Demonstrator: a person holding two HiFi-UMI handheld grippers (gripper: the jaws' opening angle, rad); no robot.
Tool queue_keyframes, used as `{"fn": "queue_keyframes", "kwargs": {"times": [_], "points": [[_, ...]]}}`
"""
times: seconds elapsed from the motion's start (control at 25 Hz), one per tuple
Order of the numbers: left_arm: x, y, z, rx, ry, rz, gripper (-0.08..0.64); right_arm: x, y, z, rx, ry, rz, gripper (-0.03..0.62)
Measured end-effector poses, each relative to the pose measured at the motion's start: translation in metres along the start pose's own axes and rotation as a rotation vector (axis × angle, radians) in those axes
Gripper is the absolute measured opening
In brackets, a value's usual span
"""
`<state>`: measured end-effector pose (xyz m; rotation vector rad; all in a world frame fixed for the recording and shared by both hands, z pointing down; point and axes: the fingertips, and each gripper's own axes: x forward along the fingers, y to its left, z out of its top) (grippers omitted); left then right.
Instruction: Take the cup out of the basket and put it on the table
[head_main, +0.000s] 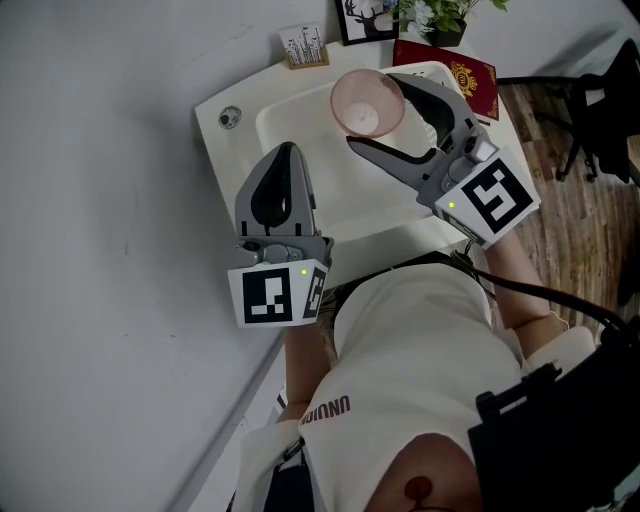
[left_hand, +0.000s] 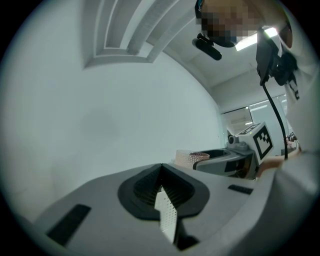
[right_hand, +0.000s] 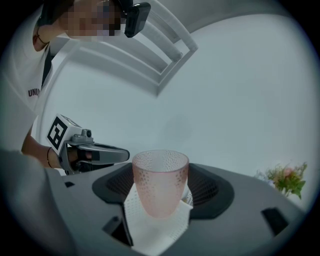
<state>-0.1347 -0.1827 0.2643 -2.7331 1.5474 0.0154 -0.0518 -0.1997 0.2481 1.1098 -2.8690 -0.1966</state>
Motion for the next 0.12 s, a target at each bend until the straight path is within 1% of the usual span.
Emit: {"fn": "queue_keyframes", "kwargs": {"times": [0.12], "points": [[0.0002, 0.0008, 0.0019, -0.001, -0.003, -0.001, 0.012, 0.0008, 0.0002, 0.0011, 0.001, -0.002, 0.000, 0.357]]}}
